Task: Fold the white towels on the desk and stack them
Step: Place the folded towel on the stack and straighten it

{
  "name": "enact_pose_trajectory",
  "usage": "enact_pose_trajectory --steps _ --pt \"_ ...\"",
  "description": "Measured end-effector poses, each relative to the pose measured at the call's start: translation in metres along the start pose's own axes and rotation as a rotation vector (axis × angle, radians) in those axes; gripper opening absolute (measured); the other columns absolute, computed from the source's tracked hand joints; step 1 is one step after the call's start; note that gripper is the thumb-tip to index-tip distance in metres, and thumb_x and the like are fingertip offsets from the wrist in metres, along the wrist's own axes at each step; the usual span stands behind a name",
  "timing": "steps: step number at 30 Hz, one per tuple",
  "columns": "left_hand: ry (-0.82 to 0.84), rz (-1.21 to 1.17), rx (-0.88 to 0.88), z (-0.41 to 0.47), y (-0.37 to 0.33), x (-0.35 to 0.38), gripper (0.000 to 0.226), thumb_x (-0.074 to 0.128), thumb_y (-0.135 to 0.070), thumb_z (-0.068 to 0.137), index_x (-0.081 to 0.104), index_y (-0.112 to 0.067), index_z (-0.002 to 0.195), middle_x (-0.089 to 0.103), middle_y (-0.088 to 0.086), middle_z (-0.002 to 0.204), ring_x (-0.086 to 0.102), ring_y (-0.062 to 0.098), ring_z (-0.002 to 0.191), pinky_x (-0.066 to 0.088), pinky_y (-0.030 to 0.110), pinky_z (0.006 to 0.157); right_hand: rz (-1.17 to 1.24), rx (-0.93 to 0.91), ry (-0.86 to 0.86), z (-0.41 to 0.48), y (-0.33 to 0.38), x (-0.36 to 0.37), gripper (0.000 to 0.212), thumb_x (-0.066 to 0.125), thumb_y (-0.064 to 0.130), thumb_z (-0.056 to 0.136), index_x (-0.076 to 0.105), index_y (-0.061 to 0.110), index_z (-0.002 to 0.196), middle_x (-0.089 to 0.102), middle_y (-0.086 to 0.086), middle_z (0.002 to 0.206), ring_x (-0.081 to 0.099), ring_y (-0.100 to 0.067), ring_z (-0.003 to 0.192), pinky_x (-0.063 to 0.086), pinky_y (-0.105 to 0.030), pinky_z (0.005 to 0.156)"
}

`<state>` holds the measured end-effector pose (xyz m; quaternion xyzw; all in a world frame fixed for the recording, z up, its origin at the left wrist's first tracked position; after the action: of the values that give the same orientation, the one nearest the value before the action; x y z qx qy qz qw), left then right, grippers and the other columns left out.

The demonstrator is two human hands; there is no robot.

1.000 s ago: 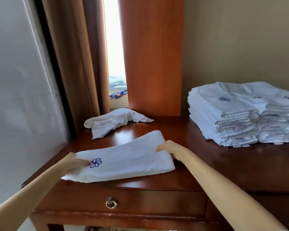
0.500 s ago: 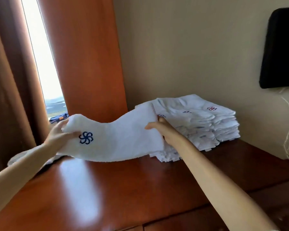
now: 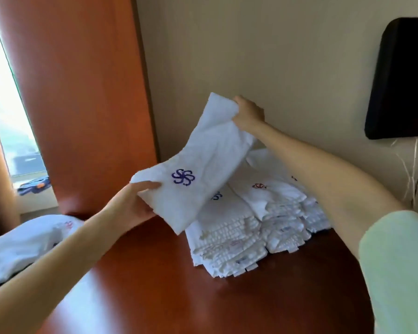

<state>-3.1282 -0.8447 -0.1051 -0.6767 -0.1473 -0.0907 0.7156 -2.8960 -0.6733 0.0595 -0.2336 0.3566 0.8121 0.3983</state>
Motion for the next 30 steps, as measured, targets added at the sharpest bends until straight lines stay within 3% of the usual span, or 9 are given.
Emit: enact_pose_trajectory --steps 5,11,15,18,20,22,24,27,30 --pt "0.077 -0.104 0.079 -0.005 0.069 0.048 0.056 0.074 -0.009 0.078 0.055 -0.018 0.13 0.068 0.006 0.12 0.067 0.024 0.108 0.057 0.03 0.079 -0.29 -0.237 -0.092 0.042 0.053 0.018 0.038 0.045 0.002 0.085 0.055 0.017 0.119 0.057 -0.006 0.128 0.048 -0.026 0.124 0.023 -0.036 0.107" --pt "-0.09 0.012 0.101 -0.014 0.107 0.074 0.024 0.061 -0.01 0.092 0.057 -0.011 0.116 0.073 0.006 0.104 0.072 0.021 0.092 0.058 0.026 0.075 -0.399 -0.409 -0.003 0.041 0.096 0.089 0.039 0.04 0.007 0.092 0.055 0.02 0.125 0.057 -0.005 0.128 0.044 -0.024 0.126 0.007 -0.036 0.116" --pt "-0.129 0.011 0.036 -0.014 0.12 0.064 0.022 0.06 -0.014 0.094 0.055 -0.008 0.114 0.071 0.01 0.105 0.072 0.023 0.089 0.058 0.026 0.072 -0.327 -0.341 0.374 0.012 0.08 0.182 0.06 0.057 0.026 0.095 0.032 0.023 0.149 0.041 -0.006 0.148 0.038 -0.025 0.136 0.025 -0.036 0.112" --pt "-0.125 -0.102 -0.074 -0.01 0.128 0.052 0.026 0.061 -0.021 0.093 0.053 -0.012 0.117 0.072 0.012 0.103 0.072 0.03 0.088 0.059 0.036 0.072 -0.294 -0.227 0.702 -0.027 0.05 0.245 0.063 0.037 0.047 0.101 0.018 0.021 0.154 0.019 -0.007 0.16 0.025 -0.028 0.144 0.025 -0.038 0.113" --pt "-0.108 -0.174 -0.151 -0.007 0.128 0.045 0.031 0.063 -0.025 0.091 0.057 -0.008 0.116 0.073 0.014 0.098 0.072 0.034 0.086 0.059 0.038 0.066 -0.287 -0.158 0.694 -0.038 0.032 0.259 0.062 0.022 0.051 0.102 0.006 0.025 0.156 0.0 -0.005 0.163 0.001 -0.026 0.149 0.005 -0.044 0.12" --pt "-0.076 -0.167 -0.217 -0.005 0.128 0.042 0.035 0.067 -0.03 0.085 0.06 -0.009 0.112 0.07 0.017 0.104 0.072 0.035 0.084 0.058 0.035 0.058 -0.261 -0.128 0.665 -0.038 0.023 0.255 0.061 0.018 0.051 0.102 0.003 0.029 0.156 -0.005 -0.003 0.163 -0.007 -0.024 0.15 -0.004 -0.046 0.12" --pt "-0.029 -0.066 -0.271 -0.005 0.128 0.043 0.034 0.069 -0.034 0.084 0.061 -0.011 0.108 0.072 0.013 0.099 0.073 0.032 0.077 0.057 0.033 0.055 -0.262 -0.12 0.691 -0.035 0.018 0.247 0.06 0.019 0.051 0.102 0.002 0.03 0.155 -0.006 -0.002 0.163 -0.008 -0.023 0.149 -0.004 -0.045 0.12" --pt "-0.021 0.065 -0.323 -0.008 0.134 0.044 0.038 0.064 -0.044 0.088 0.061 -0.007 0.096 0.07 0.006 0.068 0.069 0.024 0.06 0.055 0.029 0.054 -0.287 -0.123 0.711 -0.039 0.02 0.24 0.058 0.021 0.044 0.104 0.003 0.027 0.156 -0.005 -0.005 0.163 -0.005 -0.023 0.15 -0.001 -0.043 0.119" --pt "-0.057 0.144 -0.315 -0.014 0.14 0.038 0.036 0.062 -0.045 0.09 0.061 -0.009 0.093 0.066 0.003 0.061 0.066 0.02 0.056 0.055 0.028 0.054 -0.247 -0.136 0.694 -0.057 0.021 0.238 0.054 0.016 0.037 0.105 0.001 0.026 0.156 -0.007 -0.005 0.163 -0.006 -0.022 0.15 0.0 -0.041 0.121"
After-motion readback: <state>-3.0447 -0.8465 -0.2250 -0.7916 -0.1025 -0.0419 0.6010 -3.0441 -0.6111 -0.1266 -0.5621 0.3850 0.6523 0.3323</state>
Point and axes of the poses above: each hand's wrist, its own z-axis towards the middle knuckle, its own x-axis out of the palm, y = z × x, the point moved 9 cm from there along z, towards the middle knuckle
